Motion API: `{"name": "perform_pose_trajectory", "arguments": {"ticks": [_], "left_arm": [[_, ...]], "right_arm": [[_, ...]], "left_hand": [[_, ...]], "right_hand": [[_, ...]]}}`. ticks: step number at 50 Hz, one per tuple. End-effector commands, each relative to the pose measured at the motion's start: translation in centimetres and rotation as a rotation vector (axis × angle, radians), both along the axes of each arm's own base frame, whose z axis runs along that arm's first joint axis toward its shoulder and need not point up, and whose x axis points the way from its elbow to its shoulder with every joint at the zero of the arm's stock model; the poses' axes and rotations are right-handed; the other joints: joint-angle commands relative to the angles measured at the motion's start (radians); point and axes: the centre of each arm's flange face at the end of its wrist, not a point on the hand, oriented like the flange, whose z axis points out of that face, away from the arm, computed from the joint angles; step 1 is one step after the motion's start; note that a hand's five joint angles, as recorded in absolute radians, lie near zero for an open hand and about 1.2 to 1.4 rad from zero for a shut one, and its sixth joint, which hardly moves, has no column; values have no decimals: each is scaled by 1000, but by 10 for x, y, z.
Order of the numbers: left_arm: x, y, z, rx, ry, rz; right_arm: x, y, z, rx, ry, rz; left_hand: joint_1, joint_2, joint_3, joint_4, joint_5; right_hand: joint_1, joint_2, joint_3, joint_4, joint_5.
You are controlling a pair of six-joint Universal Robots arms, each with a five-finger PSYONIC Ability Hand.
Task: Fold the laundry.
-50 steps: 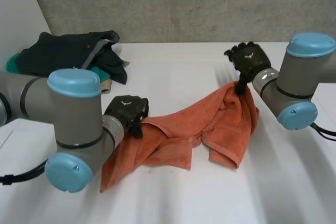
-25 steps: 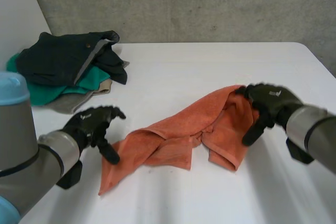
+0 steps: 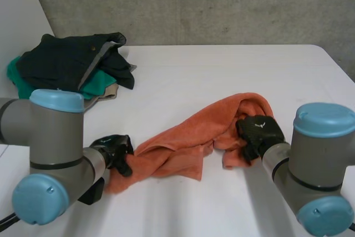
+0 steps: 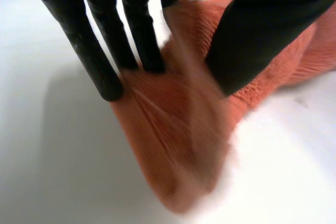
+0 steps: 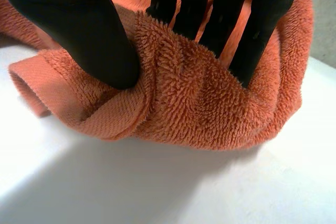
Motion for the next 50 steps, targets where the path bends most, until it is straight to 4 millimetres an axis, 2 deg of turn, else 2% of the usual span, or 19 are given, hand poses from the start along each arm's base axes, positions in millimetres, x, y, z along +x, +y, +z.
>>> {"name": "perform_pose_trajectory", "arguments": {"ticks": [1,3,4,7,10,13,17,21,24,26,28,29,30,31,35,37,40,47,50], "left_arm": [[1,-7,22,-67,-48,25],[2,-7,35,-98,-21,15],[5,-8,52,-144,15,8],[16,-14,84,-246,62,-21],[27,-20,103,-324,44,-62],[30,-26,108,-366,-14,-111],[29,-39,98,-393,-174,-190],[22,-66,85,-447,-318,-233],[8,-97,94,-590,-370,-231],[-2,-123,115,-738,-376,-194],[-8,-147,150,-921,-344,-119],[-9,-156,179,-1043,-306,-69],[-9,-159,192,-1100,-283,-43],[-9,-164,218,-1210,-229,1],[-10,-160,262,-1382,-92,65],[-13,-153,266,-1374,-53,50],[-17,-146,256,-1325,-48,11],[-18,-125,183,-1089,-110,-90],[-15,-116,163,-1034,-126,-106]], "right_arm": [[-19,-12,66,-124,40,-10],[-30,-17,82,-156,95,-8],[-42,-22,96,-177,152,-6],[-66,-34,115,-181,270,25],[-82,-43,128,-153,351,62],[-90,-47,126,-101,407,97],[-89,-53,113,-19,499,194],[-76,-81,101,-77,535,228],[-66,-116,103,-186,494,143],[-63,-147,119,-318,454,28],[-63,-178,149,-517,397,-101],[-64,-193,174,-667,343,-180],[-66,-200,187,-747,314,-219],[-67,-206,208,-878,264,-264],[-66,-207,251,-1181,149,-279],[-61,-203,252,-1246,127,-240],[-58,-199,241,-1215,128,-181],[-68,-198,188,-975,163,-122],[-76,-195,171,-858,181,-112]], "left_hand": [[312,399,574,329,331],[312,399,574,329,331],[312,399,574,329,331],[312,399,574,329,331],[312,399,574,329,331],[312,399,574,329,331],[312,399,574,329,331],[312,399,574,329,331],[312,399,574,329,331],[312,399,574,329,331],[312,399,574,329,331],[312,399,574,329,331],[312,399,574,329,331],[312,399,574,329,331],[312,399,574,329,331],[312,399,574,329,331],[312,399,574,329,331],[312,399,574,329,331],[312,399,574,329,331]], "right_hand": [[290,221,222,212,246],[290,221,222,212,246],[290,221,222,212,246],[290,221,222,212,246],[290,221,222,212,246],[290,221,222,212,246],[290,221,222,212,246],[290,221,222,212,246],[290,221,222,212,246],[290,221,222,212,246],[290,221,222,212,246],[290,221,222,212,246],[290,221,222,212,246],[290,221,222,212,246],[290,221,222,212,246],[290,221,222,212,246],[290,221,222,212,246],[290,221,222,212,246],[290,221,222,212,246]]}}
